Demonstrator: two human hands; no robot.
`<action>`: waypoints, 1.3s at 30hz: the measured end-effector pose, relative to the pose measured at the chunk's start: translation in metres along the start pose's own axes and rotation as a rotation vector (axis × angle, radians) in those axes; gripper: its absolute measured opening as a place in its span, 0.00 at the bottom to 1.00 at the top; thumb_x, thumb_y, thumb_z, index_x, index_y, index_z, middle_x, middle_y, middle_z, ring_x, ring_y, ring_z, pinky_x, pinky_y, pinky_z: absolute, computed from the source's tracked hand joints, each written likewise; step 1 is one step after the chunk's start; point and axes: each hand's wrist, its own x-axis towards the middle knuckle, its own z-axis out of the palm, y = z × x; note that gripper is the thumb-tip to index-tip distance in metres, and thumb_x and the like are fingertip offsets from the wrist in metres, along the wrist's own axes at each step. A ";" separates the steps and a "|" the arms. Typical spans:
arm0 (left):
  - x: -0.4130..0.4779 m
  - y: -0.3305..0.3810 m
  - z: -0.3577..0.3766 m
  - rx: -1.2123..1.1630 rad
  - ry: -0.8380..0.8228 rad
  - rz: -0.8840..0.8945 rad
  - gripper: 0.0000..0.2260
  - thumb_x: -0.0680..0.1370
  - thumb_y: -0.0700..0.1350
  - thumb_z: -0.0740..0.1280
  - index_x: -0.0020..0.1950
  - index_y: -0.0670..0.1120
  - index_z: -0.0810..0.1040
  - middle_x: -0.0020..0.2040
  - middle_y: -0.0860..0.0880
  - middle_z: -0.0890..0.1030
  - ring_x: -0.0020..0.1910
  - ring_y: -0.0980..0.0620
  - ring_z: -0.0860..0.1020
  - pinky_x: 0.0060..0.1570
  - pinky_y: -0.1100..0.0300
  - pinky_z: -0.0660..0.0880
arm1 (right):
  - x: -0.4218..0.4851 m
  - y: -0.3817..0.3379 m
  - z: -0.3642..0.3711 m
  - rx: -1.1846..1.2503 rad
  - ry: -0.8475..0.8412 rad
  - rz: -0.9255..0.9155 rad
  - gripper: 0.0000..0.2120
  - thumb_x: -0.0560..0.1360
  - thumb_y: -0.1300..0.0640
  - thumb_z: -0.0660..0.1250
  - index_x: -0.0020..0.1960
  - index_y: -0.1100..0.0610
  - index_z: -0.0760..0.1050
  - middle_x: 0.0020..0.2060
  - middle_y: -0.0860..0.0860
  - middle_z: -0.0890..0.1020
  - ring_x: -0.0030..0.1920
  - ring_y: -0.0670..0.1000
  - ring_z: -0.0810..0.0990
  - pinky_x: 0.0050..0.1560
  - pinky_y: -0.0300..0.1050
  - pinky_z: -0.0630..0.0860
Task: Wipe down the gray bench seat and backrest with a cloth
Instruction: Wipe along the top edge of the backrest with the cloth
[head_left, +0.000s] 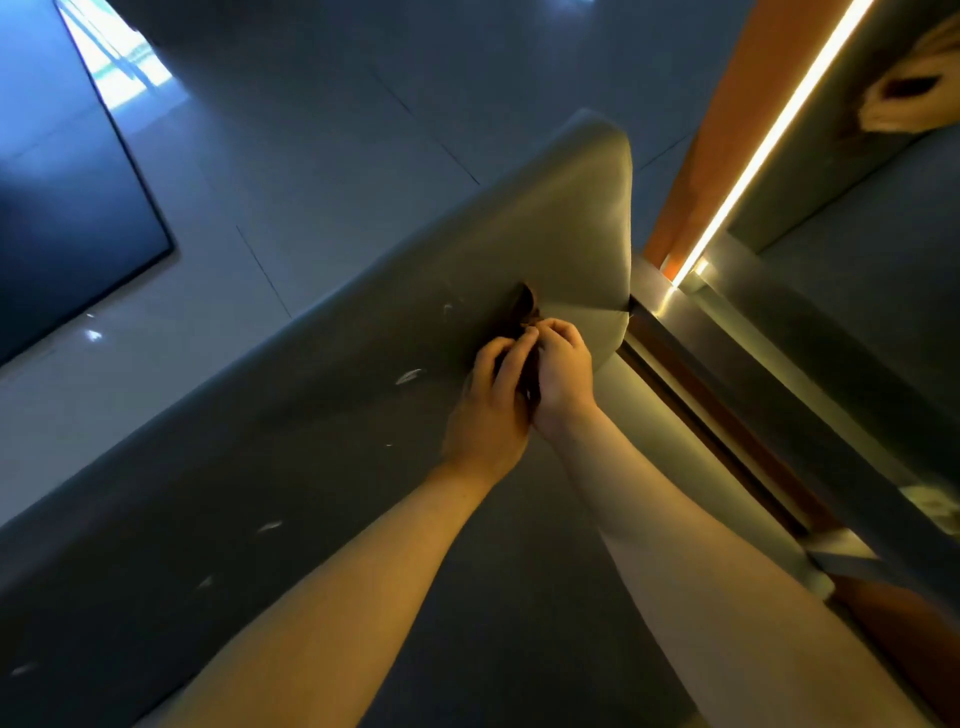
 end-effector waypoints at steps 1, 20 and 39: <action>-0.004 0.003 0.009 -0.060 0.006 -0.094 0.32 0.77 0.42 0.69 0.78 0.56 0.59 0.73 0.49 0.61 0.60 0.41 0.77 0.50 0.44 0.81 | -0.002 0.002 -0.005 -0.016 -0.026 0.031 0.06 0.81 0.59 0.62 0.52 0.57 0.78 0.45 0.57 0.80 0.47 0.55 0.81 0.51 0.52 0.80; 0.049 0.017 0.005 0.234 0.244 -0.009 0.24 0.79 0.37 0.67 0.76 0.47 0.71 0.72 0.45 0.72 0.65 0.44 0.73 0.49 0.55 0.80 | 0.004 -0.018 -0.021 -0.165 -0.124 -0.094 0.11 0.84 0.55 0.60 0.59 0.43 0.78 0.57 0.44 0.82 0.62 0.44 0.78 0.71 0.54 0.72; 0.004 -0.009 0.041 0.093 -0.126 -0.210 0.10 0.84 0.46 0.60 0.60 0.50 0.79 0.58 0.51 0.77 0.55 0.45 0.78 0.51 0.44 0.77 | 0.008 -0.011 -0.033 -0.286 -0.067 0.125 0.17 0.85 0.55 0.56 0.72 0.49 0.73 0.61 0.48 0.79 0.63 0.49 0.75 0.70 0.50 0.71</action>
